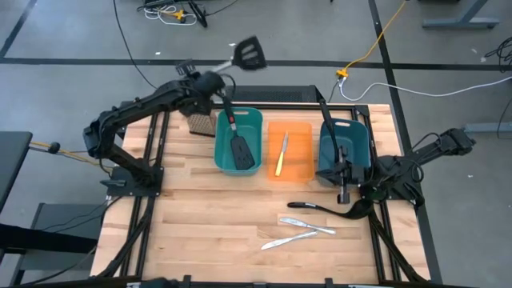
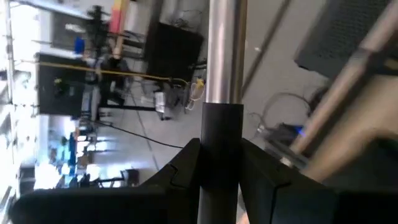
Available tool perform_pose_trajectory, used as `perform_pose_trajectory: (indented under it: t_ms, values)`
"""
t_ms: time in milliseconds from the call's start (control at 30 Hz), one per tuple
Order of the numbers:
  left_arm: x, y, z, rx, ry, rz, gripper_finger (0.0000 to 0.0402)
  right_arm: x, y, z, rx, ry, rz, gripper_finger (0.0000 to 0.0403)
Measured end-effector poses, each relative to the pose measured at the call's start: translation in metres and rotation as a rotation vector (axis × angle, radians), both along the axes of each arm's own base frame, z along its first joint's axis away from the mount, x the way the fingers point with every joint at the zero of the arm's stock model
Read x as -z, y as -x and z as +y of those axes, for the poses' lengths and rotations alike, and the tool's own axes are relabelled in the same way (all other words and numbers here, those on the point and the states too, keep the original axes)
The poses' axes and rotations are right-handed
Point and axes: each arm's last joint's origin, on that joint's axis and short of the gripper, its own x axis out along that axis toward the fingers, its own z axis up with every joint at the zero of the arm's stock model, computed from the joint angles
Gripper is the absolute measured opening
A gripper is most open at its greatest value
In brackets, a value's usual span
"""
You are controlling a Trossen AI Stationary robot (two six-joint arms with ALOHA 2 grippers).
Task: Pick & Place Kitchen Items
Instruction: Put the black spatula into the green bin
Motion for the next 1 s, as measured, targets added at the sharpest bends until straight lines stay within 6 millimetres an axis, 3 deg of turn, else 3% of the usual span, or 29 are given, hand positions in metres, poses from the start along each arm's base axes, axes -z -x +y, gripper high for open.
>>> perform_pose_trajectory:
  t_ms: [167,333,567,667,1000]
  values:
    - [-0.026,0.000,0.026,0.035,-0.169,-0.020,0.0086,0.001,-0.001,-0.001,-0.001,-0.025,0.006,0.0009]
    - [-0.048,-0.008,0.046,0.278,-0.312,0.055,0.0086,0.003,-0.003,0.000,0.001,-0.017,0.023,0.0009]
    - [-0.042,-0.016,0.062,0.608,-0.353,0.318,0.0086,0.005,-0.005,-0.003,0.023,-0.019,0.038,0.0009]
    - [-0.036,-0.016,0.069,0.625,-0.350,0.438,0.0086,0.006,-0.007,-0.003,0.032,-0.023,0.045,0.0009]
    - [-0.048,-0.015,0.073,0.644,-0.486,0.741,0.0086,0.011,-0.012,-0.003,0.049,-0.035,0.083,0.0009]
